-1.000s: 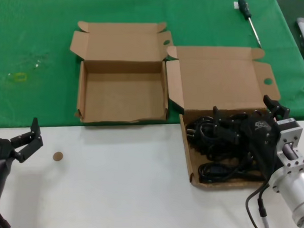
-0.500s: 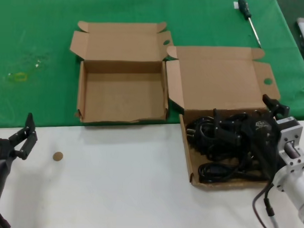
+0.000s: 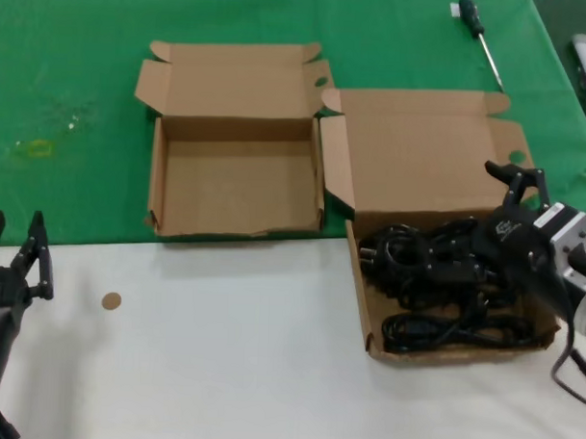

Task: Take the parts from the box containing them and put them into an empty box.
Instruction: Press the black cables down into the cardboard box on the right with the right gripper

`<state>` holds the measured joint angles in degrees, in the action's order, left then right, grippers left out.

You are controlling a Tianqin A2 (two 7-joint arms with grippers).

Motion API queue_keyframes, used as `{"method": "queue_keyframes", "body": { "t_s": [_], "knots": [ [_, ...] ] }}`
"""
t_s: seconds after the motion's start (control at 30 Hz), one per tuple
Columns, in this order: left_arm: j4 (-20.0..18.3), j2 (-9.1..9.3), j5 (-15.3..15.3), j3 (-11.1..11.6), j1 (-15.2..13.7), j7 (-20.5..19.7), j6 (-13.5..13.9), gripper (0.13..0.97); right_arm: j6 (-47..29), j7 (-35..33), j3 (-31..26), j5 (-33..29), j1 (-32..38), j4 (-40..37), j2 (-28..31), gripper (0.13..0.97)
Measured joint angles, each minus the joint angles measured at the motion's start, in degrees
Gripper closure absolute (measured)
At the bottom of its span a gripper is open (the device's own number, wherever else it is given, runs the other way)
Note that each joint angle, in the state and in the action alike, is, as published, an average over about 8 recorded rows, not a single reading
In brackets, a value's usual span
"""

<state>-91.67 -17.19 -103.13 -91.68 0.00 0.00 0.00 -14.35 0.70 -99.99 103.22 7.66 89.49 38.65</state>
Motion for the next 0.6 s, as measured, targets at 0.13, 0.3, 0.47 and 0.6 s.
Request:
{"method": "queue_keyframes", "body": {
  "t_s": [0.13,0.3,0.47,0.6],
  "knots": [
    [0.0,0.00,0.0,0.0,0.0,0.0,0.0,0.754,-6.7,-2.9,-0.5,-0.5,2.7,-1.8,3.3,0.129],
    [0.0,0.00,0.0,0.0,0.0,0.0,0.0,0.827,-15.7,-9.8,-1.4,-1.2,7.5,-5.0,6.5,0.129],
    [0.0,0.00,0.0,0.0,0.0,0.0,0.0,0.895,-24.5,-17.1,-3.1,-2.6,13.1,-8.0,9.3,0.129],
    [0.0,0.00,0.0,0.0,0.0,0.0,0.0,0.908,-30.3,-22.1,-4.8,-4.2,17.3,-9.7,10.7,0.129]
  ]
}}
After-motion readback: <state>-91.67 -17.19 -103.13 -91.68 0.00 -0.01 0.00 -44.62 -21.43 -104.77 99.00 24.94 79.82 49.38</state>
